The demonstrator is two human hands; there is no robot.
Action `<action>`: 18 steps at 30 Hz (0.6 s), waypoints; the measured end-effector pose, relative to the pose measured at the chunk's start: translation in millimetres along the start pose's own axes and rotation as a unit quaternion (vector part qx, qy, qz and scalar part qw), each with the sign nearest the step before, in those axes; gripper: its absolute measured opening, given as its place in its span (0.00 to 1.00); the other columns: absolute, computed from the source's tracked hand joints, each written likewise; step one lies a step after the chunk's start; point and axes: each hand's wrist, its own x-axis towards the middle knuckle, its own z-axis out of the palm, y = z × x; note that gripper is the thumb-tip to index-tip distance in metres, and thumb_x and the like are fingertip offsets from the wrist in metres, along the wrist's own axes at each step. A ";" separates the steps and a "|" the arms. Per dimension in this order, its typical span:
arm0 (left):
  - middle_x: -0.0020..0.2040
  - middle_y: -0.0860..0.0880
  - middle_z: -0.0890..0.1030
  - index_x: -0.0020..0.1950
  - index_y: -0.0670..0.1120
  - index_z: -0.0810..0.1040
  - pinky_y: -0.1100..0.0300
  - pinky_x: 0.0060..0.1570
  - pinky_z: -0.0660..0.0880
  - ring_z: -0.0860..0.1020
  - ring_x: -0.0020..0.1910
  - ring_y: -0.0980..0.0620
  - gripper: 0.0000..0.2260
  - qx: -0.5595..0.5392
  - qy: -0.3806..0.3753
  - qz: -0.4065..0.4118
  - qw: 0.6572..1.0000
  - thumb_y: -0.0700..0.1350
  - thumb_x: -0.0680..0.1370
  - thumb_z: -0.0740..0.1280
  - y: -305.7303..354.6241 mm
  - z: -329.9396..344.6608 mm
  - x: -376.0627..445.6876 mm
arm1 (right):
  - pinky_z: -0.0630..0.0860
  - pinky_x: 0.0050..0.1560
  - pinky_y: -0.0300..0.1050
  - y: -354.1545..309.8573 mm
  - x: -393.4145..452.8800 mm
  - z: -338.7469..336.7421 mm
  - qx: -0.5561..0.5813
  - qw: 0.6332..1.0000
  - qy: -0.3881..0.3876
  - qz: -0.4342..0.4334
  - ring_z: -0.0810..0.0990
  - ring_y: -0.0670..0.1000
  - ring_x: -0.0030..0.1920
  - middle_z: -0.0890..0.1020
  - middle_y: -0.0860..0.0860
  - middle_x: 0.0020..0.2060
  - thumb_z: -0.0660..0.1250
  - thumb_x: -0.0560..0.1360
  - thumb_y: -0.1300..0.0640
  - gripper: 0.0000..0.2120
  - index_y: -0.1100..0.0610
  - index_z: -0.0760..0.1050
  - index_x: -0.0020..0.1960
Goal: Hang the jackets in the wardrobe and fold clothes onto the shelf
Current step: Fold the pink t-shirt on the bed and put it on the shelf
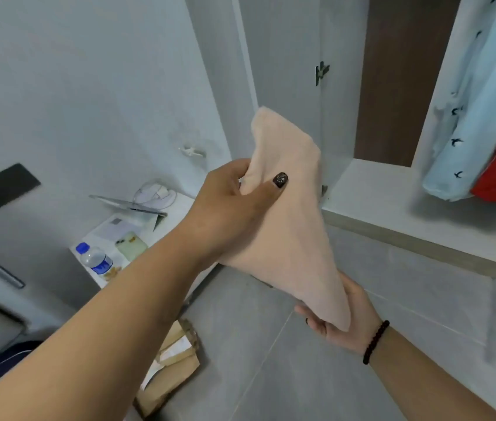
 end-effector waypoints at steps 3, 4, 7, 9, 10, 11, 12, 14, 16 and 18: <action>0.46 0.51 0.86 0.53 0.49 0.82 0.57 0.45 0.81 0.85 0.44 0.52 0.07 0.018 -0.045 0.029 0.998 0.50 0.78 0.70 62.2 -2.3 25.9 | 0.81 0.33 0.49 -45.8 -31.8 27.7 -0.003 1.000 0.000 -0.003 0.83 0.61 0.38 0.82 0.62 0.44 0.73 0.63 0.42 0.27 0.62 0.83 0.52; 0.45 0.52 0.86 0.53 0.50 0.81 0.60 0.42 0.81 0.85 0.44 0.53 0.07 0.016 -0.057 0.036 0.998 0.50 0.77 0.70 85.0 -3.9 34.4 | 0.81 0.35 0.51 -63.2 -44.1 38.9 0.002 1.000 -0.002 -0.012 0.83 0.61 0.39 0.82 0.62 0.45 0.74 0.64 0.43 0.27 0.62 0.82 0.54; 0.44 0.55 0.86 0.52 0.52 0.81 0.63 0.40 0.78 0.84 0.43 0.55 0.05 0.016 -0.078 0.065 0.995 0.51 0.77 0.70 160.2 -11.7 59.5 | 0.81 0.39 0.54 -124.5 -82.6 80.8 0.037 0.997 -0.018 -0.061 0.82 0.63 0.46 0.81 0.61 0.55 0.76 0.66 0.43 0.28 0.58 0.80 0.60; 0.46 0.54 0.86 0.53 0.52 0.81 0.59 0.44 0.79 0.85 0.44 0.54 0.06 0.011 -0.083 0.085 0.993 0.51 0.78 0.70 208.7 -17.4 73.9 | 0.80 0.42 0.55 -168.7 -108.0 114.6 0.045 0.993 -0.029 -0.101 0.83 0.63 0.50 0.81 0.59 0.58 0.74 0.66 0.40 0.28 0.55 0.80 0.61; 0.46 0.54 0.86 0.53 0.52 0.81 0.58 0.46 0.79 0.85 0.45 0.54 0.06 0.007 -0.088 0.093 0.992 0.51 0.78 0.69 232.2 -19.5 80.0 | 0.80 0.44 0.56 -190.5 -121.4 131.3 0.039 0.992 -0.032 -0.119 0.82 0.63 0.52 0.81 0.59 0.59 0.73 0.67 0.40 0.28 0.54 0.79 0.62; 0.46 0.53 0.86 0.53 0.51 0.81 0.57 0.46 0.79 0.85 0.45 0.53 0.06 0.004 -0.094 0.102 0.990 0.50 0.78 0.69 255.7 -21.0 86.2 | 0.80 0.47 0.57 -212.1 -135.4 147.6 0.030 0.990 -0.033 -0.136 0.82 0.63 0.54 0.80 0.58 0.60 0.73 0.67 0.41 0.28 0.55 0.79 0.62; 0.46 0.53 0.86 0.53 0.51 0.81 0.58 0.45 0.79 0.85 0.45 0.53 0.06 0.001 -0.101 0.112 0.989 0.50 0.78 0.69 277.8 -22.2 91.9 | 0.79 0.50 0.58 -232.2 -149.2 163.2 0.016 0.988 -0.030 -0.153 0.81 0.62 0.55 0.80 0.58 0.60 0.74 0.68 0.43 0.26 0.55 0.79 0.61; 0.45 0.53 0.86 0.53 0.51 0.81 0.63 0.40 0.78 0.85 0.44 0.54 0.06 -0.011 -0.106 0.134 0.985 0.51 0.78 0.69 318.3 -24.2 101.9 | 0.80 0.50 0.57 -270.0 -176.4 189.6 -0.027 0.982 -0.015 -0.184 0.83 0.61 0.53 0.82 0.58 0.57 0.73 0.70 0.48 0.20 0.57 0.81 0.58; 0.46 0.54 0.86 0.54 0.51 0.81 0.64 0.39 0.78 0.85 0.44 0.54 0.08 -0.021 -0.102 0.157 0.982 0.52 0.78 0.69 352.1 -26.7 112.2 | 0.81 0.45 0.55 -304.0 -199.0 208.4 -0.055 0.977 0.008 -0.207 0.84 0.60 0.49 0.83 0.59 0.53 0.70 0.70 0.52 0.16 0.59 0.83 0.54; 0.47 0.54 0.86 0.55 0.52 0.80 0.61 0.42 0.78 0.85 0.45 0.54 0.09 -0.040 -0.091 0.173 0.980 0.53 0.77 0.69 374.2 -28.7 122.5 | 0.81 0.44 0.54 -333.9 -218.1 224.0 -0.080 0.969 0.033 -0.232 0.84 0.60 0.48 0.83 0.60 0.53 0.68 0.71 0.54 0.14 0.60 0.83 0.53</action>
